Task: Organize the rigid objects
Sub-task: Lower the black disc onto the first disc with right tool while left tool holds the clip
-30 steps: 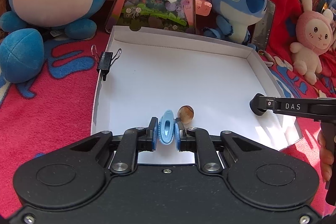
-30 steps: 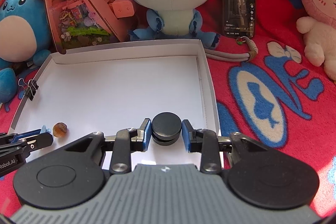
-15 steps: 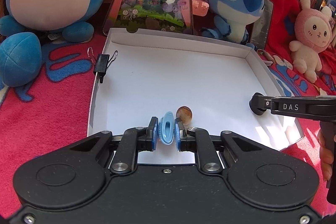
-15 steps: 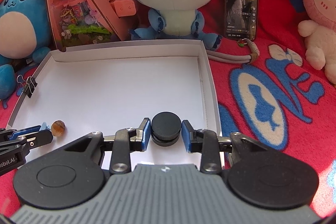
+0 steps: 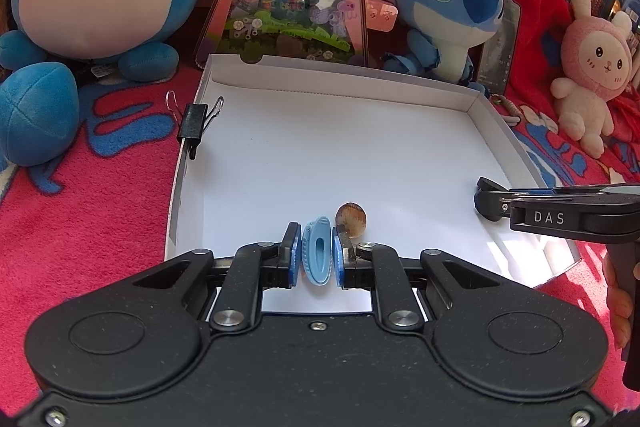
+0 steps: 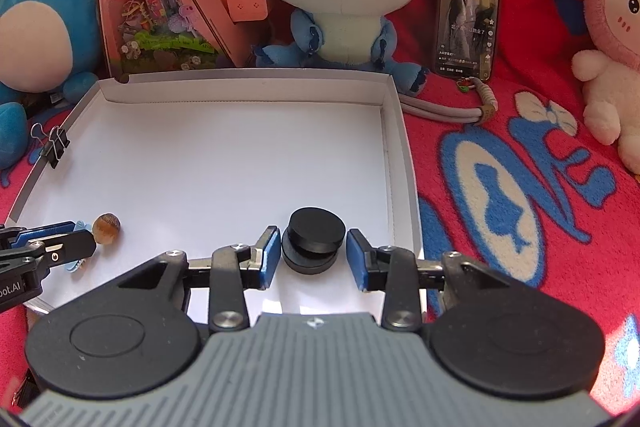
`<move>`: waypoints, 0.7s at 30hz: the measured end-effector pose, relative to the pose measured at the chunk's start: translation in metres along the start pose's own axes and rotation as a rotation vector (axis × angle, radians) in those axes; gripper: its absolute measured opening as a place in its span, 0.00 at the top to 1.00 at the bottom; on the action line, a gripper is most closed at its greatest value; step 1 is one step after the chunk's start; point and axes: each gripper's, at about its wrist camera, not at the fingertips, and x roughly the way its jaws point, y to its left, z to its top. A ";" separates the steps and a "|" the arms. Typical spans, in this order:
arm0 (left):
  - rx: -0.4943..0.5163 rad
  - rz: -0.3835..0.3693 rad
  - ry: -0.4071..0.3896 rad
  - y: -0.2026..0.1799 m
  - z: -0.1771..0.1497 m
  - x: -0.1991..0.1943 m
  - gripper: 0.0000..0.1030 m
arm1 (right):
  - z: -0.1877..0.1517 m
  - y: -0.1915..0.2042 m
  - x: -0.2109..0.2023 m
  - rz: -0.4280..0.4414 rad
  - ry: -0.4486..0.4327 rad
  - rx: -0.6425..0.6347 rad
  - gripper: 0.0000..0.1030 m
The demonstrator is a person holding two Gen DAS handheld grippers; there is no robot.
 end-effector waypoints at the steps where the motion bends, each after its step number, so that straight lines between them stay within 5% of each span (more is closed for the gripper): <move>1: 0.001 0.000 -0.001 0.000 0.000 0.000 0.85 | -0.001 0.000 0.001 -0.002 0.001 -0.003 0.48; 7: -0.005 -0.002 -0.003 0.001 0.000 0.001 0.85 | -0.004 0.003 -0.001 -0.007 -0.013 -0.023 0.64; 15: -0.003 -0.001 -0.011 0.001 0.000 0.002 0.85 | -0.004 0.000 0.000 -0.002 -0.020 -0.012 0.64; 21: 0.001 0.016 -0.027 -0.001 0.003 0.008 0.85 | -0.004 0.000 0.003 -0.024 -0.027 -0.013 0.54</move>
